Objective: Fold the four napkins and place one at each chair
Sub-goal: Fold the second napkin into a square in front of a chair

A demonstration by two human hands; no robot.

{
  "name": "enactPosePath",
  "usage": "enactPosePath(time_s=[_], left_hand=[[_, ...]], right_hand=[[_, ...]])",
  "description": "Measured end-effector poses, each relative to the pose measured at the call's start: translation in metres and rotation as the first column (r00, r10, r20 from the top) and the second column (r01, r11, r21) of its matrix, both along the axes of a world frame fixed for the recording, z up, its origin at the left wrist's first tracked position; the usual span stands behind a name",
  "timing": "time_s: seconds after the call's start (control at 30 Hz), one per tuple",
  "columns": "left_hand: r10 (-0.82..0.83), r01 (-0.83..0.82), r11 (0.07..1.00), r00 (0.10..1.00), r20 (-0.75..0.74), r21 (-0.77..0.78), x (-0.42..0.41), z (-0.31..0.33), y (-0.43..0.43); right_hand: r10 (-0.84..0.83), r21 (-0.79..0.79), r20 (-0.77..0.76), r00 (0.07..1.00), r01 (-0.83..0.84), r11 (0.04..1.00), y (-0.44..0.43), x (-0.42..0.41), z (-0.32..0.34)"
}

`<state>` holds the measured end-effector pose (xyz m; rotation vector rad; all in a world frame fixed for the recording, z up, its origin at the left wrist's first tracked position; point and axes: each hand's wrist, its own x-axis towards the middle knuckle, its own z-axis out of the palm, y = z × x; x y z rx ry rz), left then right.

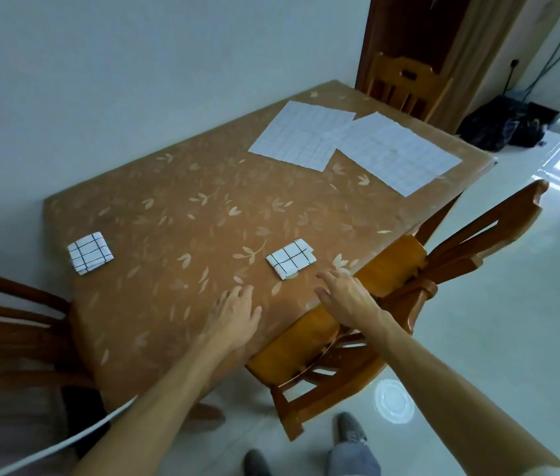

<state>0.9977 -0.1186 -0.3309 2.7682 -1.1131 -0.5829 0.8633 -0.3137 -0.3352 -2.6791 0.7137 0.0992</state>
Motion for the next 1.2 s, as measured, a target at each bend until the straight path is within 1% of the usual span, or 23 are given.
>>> enactPosePath(time_s=[0.1, 0.2, 0.27, 0.43, 0.5, 0.6, 0.7, 0.77, 0.83, 0.93, 1.03, 1.1, 1.2], left_hand=[[0.072, -0.072, 0.997, 0.997, 0.004, -0.008, -0.016, -0.007, -0.02], [0.181, -0.181, 0.983, 0.983, -0.034, 0.003, -0.039, -0.016, -0.039], [0.216, -0.216, 0.976, 0.976, -0.028, 0.024, -0.052, -0.022, -0.052], [0.31, -0.305, 0.95, 0.949, -0.066, 0.072, -0.074, -0.027, -0.08], [0.36, -0.357, 0.933, 0.927, -0.101, 0.048, -0.069, -0.031, -0.09], [0.458, -0.478, 0.878, 0.857, -0.237, -0.032, -0.06, -0.041, -0.11], [0.56, -0.629, 0.767, 0.752, -0.346, -0.125, -0.046, -0.044, -0.136], [0.587, -0.689, 0.698, 0.706, -0.396, -0.193, -0.032, -0.051, -0.151], [0.601, -0.724, 0.651, 0.675, -0.428, -0.227, -0.016, -0.061, -0.163], [0.622, -0.757, 0.61, 0.641, -0.449, -0.235, 0.0, -0.076, -0.175], [0.653, -0.767, 0.619, 0.623, -0.43, -0.169, 0.009, -0.091, -0.181], [0.661, -0.773, 0.615, 0.612, -0.434, -0.153, 0.011, -0.101, -0.182], [0.696, -0.79, 0.598, 0.595, -0.401, -0.134, 0.012, -0.107, -0.182]], right_hand=[[0.063, 0.024, -0.044, 0.997, -0.062, 0.998, -0.021, -0.006, -0.007], [0.154, 0.048, -0.091, 0.984, -0.15, 0.987, -0.046, -0.007, -0.014], [0.221, 0.035, -0.095, 0.971, -0.219, 0.975, -0.064, -0.005, -0.02], [0.28, 0.145, -0.08, 0.957, -0.267, 0.953, -0.092, 0.0, -0.027], [0.27, 0.191, -0.041, 0.962, -0.258, 0.947, -0.102, 0.009, -0.026], [0.244, 0.27, -0.037, 0.969, -0.225, 0.936, -0.116, 0.03, -0.034], [0.123, 0.392, -0.063, 0.99, -0.089, 0.916, -0.124, 0.058, -0.047], [0.055, 0.471, -0.083, 0.995, -0.009, 0.882, -0.127, 0.075, -0.054], [0.034, 0.511, -0.099, 0.995, 0.022, 0.859, -0.13, 0.093, -0.063], [0.064, 0.516, -0.126, 0.99, 0.01, 0.857, -0.134, 0.117, -0.084], [0.119, 0.444, -0.178, 0.977, -0.028, 0.895, -0.135, 0.128, -0.101], [0.152, 0.392, -0.152, 0.977, -0.082, 0.917, -0.132, 0.129, -0.105], [0.183, 0.398, -0.125, 0.975, -0.12, 0.91, -0.124, 0.131, -0.109]])
